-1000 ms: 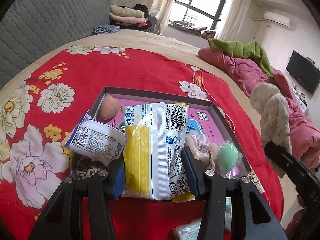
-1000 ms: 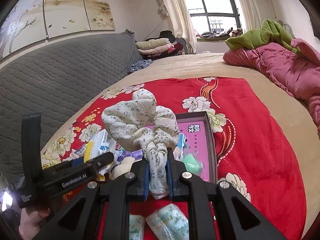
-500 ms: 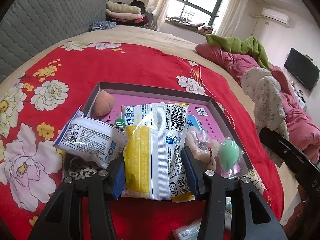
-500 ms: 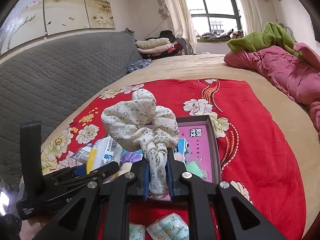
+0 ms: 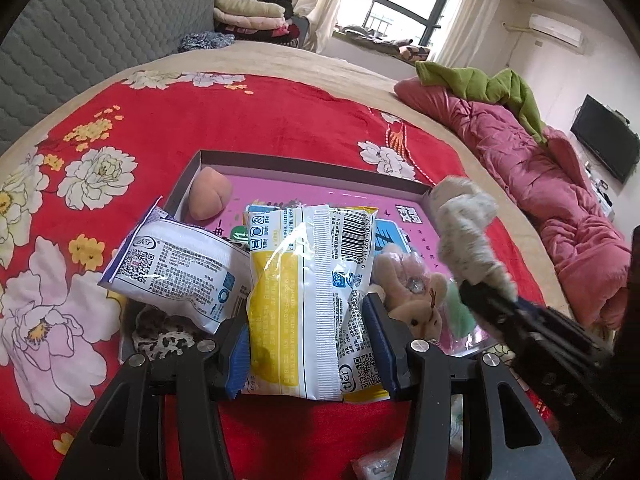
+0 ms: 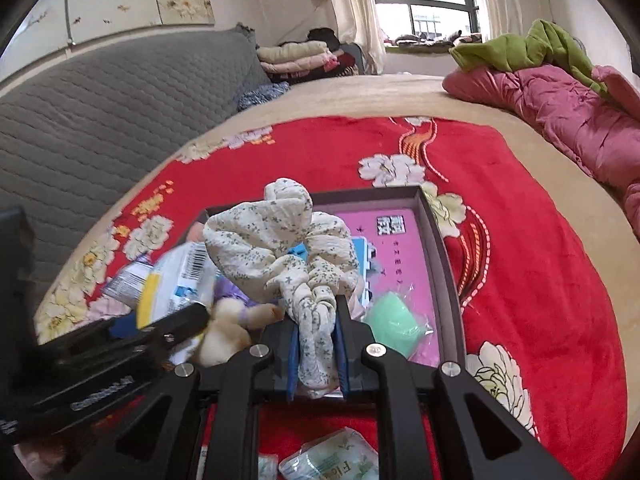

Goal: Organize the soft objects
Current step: 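Lower the snack bag into the box with the left tool while the right tool drops the floral cloth in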

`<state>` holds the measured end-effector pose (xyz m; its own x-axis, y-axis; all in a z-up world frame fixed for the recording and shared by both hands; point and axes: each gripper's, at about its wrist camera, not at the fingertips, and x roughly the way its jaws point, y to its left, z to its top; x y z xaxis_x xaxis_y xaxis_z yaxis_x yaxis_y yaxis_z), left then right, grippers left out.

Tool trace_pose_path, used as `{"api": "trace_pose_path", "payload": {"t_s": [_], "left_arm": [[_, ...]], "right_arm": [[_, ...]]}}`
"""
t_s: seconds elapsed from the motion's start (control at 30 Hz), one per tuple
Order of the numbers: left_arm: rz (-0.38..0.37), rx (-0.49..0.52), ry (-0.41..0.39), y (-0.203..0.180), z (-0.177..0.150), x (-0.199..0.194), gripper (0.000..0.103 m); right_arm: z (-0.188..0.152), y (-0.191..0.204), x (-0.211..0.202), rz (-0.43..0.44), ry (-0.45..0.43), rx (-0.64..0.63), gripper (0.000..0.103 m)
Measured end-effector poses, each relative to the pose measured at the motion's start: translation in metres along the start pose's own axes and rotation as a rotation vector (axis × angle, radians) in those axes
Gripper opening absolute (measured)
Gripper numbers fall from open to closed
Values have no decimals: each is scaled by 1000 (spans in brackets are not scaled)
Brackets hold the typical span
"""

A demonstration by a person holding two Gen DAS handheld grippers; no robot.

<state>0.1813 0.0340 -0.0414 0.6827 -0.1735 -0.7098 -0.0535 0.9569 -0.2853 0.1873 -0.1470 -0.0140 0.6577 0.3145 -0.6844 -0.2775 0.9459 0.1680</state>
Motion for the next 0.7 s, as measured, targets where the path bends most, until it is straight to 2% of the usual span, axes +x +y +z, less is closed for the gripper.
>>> {"api": "trace_pose_path", "payload": {"t_s": [0.2, 0.47, 0.7], "left_arm": [[3, -2, -3, 1, 0, 0, 52], [6, -6, 0, 4, 1, 1, 52], [-2, -20, -2, 9, 2, 1, 52]], "right_arm": [[-6, -3, 14, -28, 28, 13, 19], [-8, 6, 16, -2, 45, -31, 44], [-7, 10, 6, -4, 16, -53, 55]]}}
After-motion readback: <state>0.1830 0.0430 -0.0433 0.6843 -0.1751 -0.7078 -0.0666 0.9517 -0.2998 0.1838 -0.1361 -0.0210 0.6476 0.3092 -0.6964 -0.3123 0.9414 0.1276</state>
